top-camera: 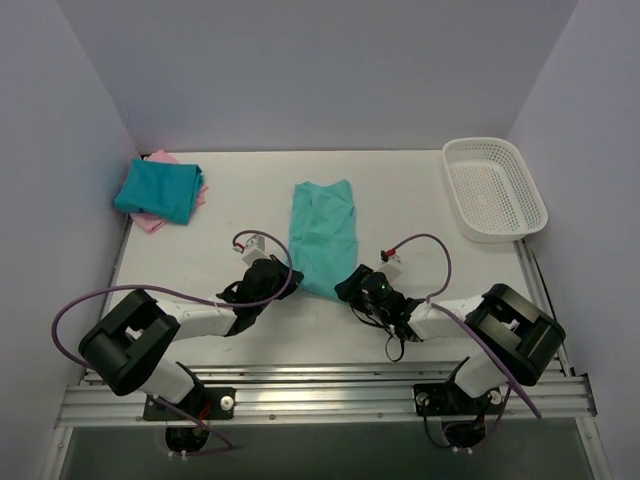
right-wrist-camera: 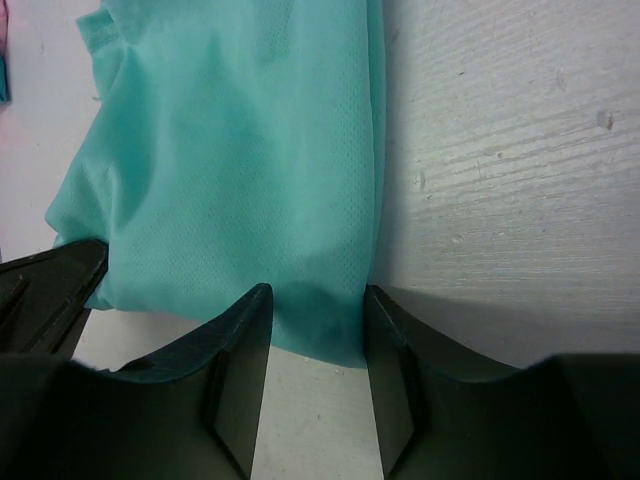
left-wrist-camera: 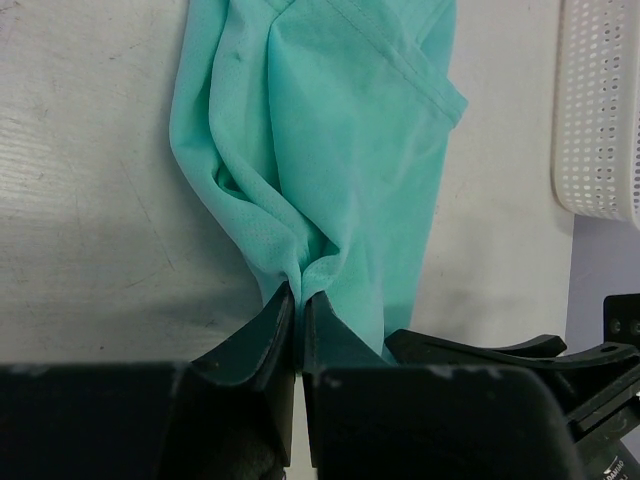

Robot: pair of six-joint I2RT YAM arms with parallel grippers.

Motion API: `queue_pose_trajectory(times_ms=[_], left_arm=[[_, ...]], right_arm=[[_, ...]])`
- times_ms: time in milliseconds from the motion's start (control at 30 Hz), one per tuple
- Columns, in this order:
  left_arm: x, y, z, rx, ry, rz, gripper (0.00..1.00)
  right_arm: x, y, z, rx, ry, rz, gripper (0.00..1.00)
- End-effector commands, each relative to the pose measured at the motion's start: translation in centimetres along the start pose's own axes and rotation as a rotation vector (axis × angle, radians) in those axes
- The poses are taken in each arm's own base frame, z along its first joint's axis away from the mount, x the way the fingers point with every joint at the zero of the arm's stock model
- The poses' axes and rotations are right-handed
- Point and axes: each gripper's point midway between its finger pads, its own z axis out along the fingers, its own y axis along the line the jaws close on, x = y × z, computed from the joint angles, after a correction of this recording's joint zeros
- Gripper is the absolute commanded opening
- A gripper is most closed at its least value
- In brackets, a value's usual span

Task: Fold and stack the t-shirts
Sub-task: Fold the tshirt

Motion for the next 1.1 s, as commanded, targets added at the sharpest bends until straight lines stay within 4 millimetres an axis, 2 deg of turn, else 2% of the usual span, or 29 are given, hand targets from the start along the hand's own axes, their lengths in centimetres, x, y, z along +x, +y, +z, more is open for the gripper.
queue_pose_trajectory(times_ms=[0,133,167,333,433,500,700,833,933,1067], left_arm=[[-0.5,-1.6,0.3,0.054,-0.026,-0.021,0.02],[-0.4,-1.7,0.4,0.058,-0.021,-0.023,0.02],[-0.4,-1.7,0.4,0.058,-0.021,-0.024,0.02],[-0.3,-1.7,0.2,0.058,-0.022,-0.023,0.02],[-0.2,-1.9,-0.6,0.062,-0.011,-0.011,0.02],[0.7,-1.6,-1.2,0.053,0.015,0.004,0.02],[2.0,-1.5,-5.0,0.074,0.041,-0.002,0.02],[0.8,-1.8,-7.4,0.08,0.006,-0.008,0.02],[-0.9,-2.9,-9.1,0.102,-0.028,-0.01,0.02],[-2.1,-4.0,-9.8,0.118,-0.058,0.001,0.02]], right_arm=[[2.1,-3.4,-0.5,0.103,0.076,-0.042,0.36],[2.1,-3.7,-0.8,0.11,0.075,-0.046,0.13],[2.1,-3.9,-0.9,0.116,0.076,-0.046,0.0],[2.2,-3.9,-1.3,0.109,0.085,-0.055,0.0],[2.3,-3.1,-1.9,0.081,0.103,-0.057,0.0],[2.6,-2.4,-2.8,0.064,0.116,-0.069,0.0],[1.9,-0.5,-5.6,0.016,0.128,-0.072,0.0],[0.8,0.8,-7.2,-0.004,0.113,-0.085,0.0],[-0.2,1.7,-7.8,-0.012,0.098,-0.095,0.0],[-1.1,2.8,-7.6,-0.012,0.08,-0.121,0.0]])
